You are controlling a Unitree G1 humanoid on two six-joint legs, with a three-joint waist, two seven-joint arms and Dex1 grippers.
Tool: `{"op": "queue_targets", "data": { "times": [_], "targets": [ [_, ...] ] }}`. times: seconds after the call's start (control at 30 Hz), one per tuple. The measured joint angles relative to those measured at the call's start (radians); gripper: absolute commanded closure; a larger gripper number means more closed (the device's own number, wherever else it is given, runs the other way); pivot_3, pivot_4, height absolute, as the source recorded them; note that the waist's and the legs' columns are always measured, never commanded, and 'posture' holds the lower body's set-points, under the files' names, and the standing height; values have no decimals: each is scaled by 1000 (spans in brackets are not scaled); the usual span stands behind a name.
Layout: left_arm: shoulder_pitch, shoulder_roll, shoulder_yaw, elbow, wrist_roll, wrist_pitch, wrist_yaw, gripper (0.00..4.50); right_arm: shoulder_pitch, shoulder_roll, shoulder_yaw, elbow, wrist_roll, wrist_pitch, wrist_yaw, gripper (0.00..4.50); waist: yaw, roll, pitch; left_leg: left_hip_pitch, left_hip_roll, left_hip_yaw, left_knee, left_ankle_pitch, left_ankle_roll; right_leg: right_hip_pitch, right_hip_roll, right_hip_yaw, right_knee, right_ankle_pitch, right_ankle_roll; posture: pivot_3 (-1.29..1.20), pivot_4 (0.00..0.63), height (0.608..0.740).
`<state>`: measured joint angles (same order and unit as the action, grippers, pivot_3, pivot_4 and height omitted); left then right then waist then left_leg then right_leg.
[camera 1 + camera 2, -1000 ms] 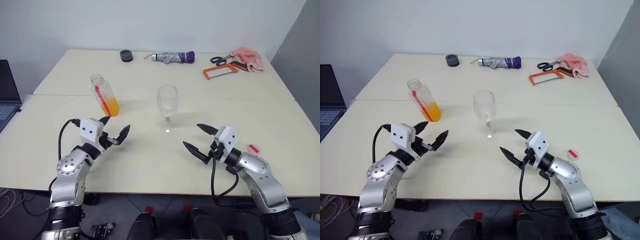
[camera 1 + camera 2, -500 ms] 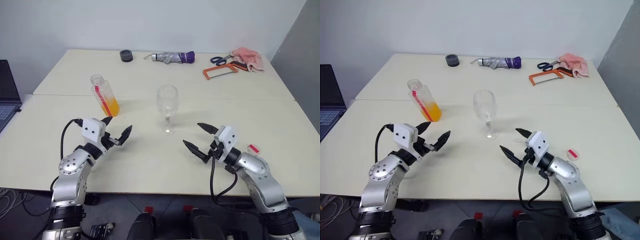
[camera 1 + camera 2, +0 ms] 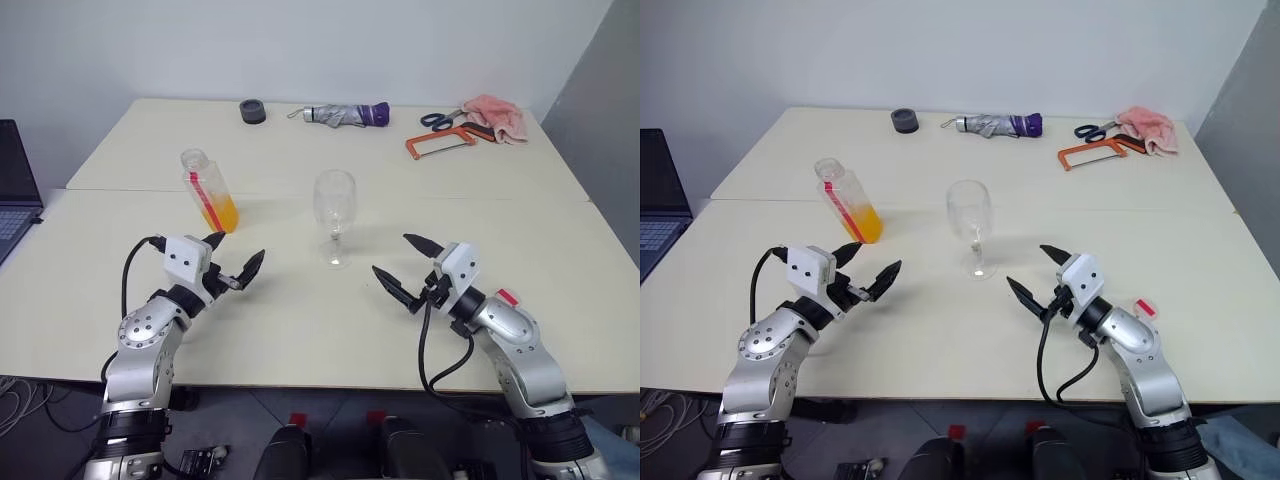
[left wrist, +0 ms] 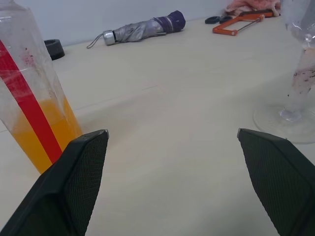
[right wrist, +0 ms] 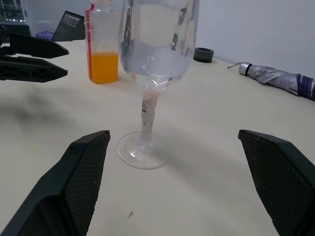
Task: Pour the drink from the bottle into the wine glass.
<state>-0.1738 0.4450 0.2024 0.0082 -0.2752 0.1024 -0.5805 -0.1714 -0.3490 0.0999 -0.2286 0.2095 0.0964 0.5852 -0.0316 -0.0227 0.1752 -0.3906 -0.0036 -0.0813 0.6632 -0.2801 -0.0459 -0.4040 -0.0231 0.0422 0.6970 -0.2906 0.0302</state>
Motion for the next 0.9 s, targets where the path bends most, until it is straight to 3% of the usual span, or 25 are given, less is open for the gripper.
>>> {"op": "queue_targets", "data": {
  "times": [0.9],
  "targets": [
    [-2, -1, 0, 0, 0, -1, 0, 0, -6, 1, 0, 57, -78, -42, -56, 46, 0, 0, 0, 0, 0, 0, 0, 0, 0, 0, 0, 0, 0, 0, 0, 0, 150, 740]
  ]
}}
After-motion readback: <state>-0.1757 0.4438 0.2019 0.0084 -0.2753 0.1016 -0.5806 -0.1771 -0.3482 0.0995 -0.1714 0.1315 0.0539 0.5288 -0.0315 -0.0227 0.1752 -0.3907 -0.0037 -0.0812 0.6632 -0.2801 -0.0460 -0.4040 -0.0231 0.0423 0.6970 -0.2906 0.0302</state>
